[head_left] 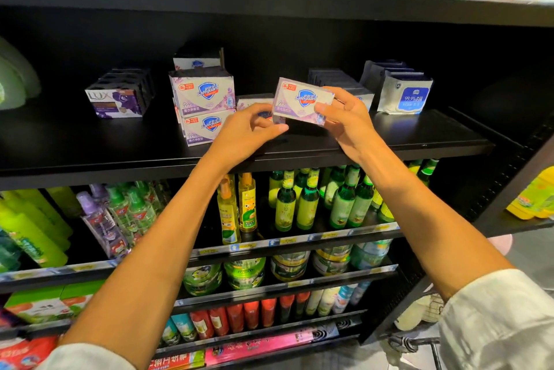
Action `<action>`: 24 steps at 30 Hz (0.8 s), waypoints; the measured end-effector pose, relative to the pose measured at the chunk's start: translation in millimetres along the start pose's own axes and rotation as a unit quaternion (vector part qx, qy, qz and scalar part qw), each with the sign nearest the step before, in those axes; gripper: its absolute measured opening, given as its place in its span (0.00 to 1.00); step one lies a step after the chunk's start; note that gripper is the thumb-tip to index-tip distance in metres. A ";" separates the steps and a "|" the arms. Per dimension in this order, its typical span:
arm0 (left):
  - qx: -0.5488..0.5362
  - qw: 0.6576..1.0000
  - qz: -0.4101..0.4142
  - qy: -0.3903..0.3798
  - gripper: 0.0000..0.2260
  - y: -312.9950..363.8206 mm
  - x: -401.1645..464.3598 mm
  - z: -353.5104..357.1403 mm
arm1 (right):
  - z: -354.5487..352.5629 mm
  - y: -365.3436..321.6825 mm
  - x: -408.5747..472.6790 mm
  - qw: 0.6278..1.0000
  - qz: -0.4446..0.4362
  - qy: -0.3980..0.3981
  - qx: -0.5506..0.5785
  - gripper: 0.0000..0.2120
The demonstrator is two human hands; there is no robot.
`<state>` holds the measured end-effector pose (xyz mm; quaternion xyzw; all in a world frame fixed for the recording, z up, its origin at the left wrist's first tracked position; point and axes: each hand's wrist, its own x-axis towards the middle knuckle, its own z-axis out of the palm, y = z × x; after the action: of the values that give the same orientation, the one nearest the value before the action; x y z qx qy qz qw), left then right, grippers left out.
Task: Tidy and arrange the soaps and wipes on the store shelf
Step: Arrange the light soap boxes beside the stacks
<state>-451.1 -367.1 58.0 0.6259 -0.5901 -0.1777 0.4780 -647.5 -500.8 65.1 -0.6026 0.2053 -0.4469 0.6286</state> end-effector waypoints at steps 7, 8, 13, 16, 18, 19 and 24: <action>0.058 0.998 0.003 -0.035 0.27 -6.7 -2.7 -1.9 | 6.3 -5.1 29.6 1.000 -0.015 0.010 0.025 0.20; 0.075 0.996 0.008 -0.046 0.26 -8.7 -2.4 -2.5 | 8.6 -7.1 36.2 0.999 -0.016 0.017 0.035 0.20; 0.200 0.972 0.072 -0.100 0.23 -12.0 -2.7 -3.9 | 19.6 -2.0 77.6 0.997 -0.011 0.070 0.009 0.19; 0.247 0.956 0.092 -0.129 0.27 -12.5 -1.4 -4.1 | 28.0 6.6 104.1 0.995 0.007 0.095 -0.022 0.18; 0.264 0.949 0.096 -0.141 0.28 -12.7 0.0 -5.1 | 31.8 14.4 122.9 0.992 0.026 0.100 -0.066 0.13; 0.266 0.949 0.099 -0.142 0.28 -12.7 0.3 -5.8 | 32.3 19.9 132.7 0.990 0.032 0.105 -0.093 0.12; 0.265 0.950 0.103 -0.129 0.27 -15.7 1.9 -6.3 | 26.8 46.6 159.6 0.948 0.022 0.109 -0.298 0.24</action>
<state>-436.8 -368.8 49.0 0.6379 -0.7335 -0.0438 0.2305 -529.1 -620.4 71.1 -0.7053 0.4095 -0.4146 0.4037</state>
